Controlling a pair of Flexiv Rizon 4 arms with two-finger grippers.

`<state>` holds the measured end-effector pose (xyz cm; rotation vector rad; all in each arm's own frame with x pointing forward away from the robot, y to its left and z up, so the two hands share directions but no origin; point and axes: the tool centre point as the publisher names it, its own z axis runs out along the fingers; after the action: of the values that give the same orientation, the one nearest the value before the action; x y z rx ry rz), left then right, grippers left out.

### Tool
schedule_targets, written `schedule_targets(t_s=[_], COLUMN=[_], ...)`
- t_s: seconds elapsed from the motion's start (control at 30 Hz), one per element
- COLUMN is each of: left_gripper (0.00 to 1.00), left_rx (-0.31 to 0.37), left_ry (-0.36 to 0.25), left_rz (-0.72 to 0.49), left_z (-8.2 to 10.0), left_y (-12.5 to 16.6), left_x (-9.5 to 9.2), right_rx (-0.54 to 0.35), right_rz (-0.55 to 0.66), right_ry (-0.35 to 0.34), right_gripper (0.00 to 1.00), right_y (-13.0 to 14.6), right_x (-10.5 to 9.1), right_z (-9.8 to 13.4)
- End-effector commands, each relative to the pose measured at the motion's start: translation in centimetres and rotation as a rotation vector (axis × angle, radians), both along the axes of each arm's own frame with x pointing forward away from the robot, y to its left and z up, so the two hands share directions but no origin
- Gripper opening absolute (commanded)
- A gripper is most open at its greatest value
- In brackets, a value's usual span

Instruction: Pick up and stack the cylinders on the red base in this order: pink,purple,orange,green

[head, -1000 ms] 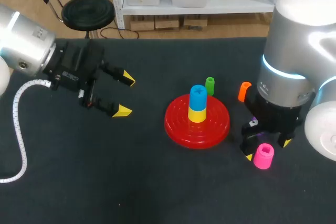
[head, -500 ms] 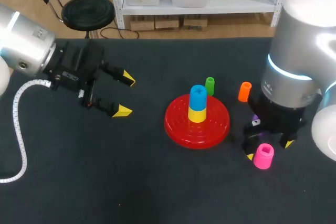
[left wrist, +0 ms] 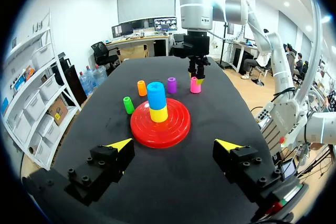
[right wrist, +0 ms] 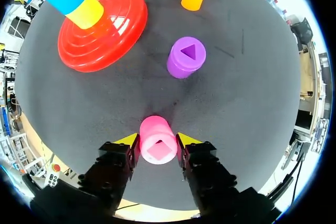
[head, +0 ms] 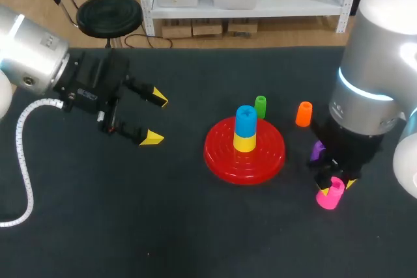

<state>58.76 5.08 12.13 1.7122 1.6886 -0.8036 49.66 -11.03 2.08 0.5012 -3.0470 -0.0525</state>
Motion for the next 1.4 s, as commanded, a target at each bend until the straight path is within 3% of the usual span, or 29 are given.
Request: schedule_targets(t_s=[0.03,0.3,0.7,1.07,1.4], left_gripper=[1.00,1.00,1.00,1.00,1.00], left_rx=[-0.002,-0.002,-0.002,-0.002,-0.002], left_ry=[-0.003,-0.003,-0.003,-0.003,-0.003], left_rz=[0.001,0.001,0.001,0.001,0.001], left_z=[-0.1,-0.1,-0.1,-0.1,-0.1], left_y=[0.0,0.0,0.0,0.0,0.0], left_x=[0.0,0.0,0.0,0.0,0.0], right_rx=[0.002,0.008,-0.128,-0.145,-0.068], right_rz=[-0.001,-0.002,0.094,0.259,0.421], right_ry=[-0.002,-0.010,-0.199,-0.284,-0.209], right_gripper=[0.00,0.00,0.00,0.00,0.00], right_y=[-0.1,-0.2,-1.3,2.2,6.9], right_x=[0.0,0.2,4.4,9.1,10.6], right_z=[-0.1,0.4,8.7,15.8,16.9])
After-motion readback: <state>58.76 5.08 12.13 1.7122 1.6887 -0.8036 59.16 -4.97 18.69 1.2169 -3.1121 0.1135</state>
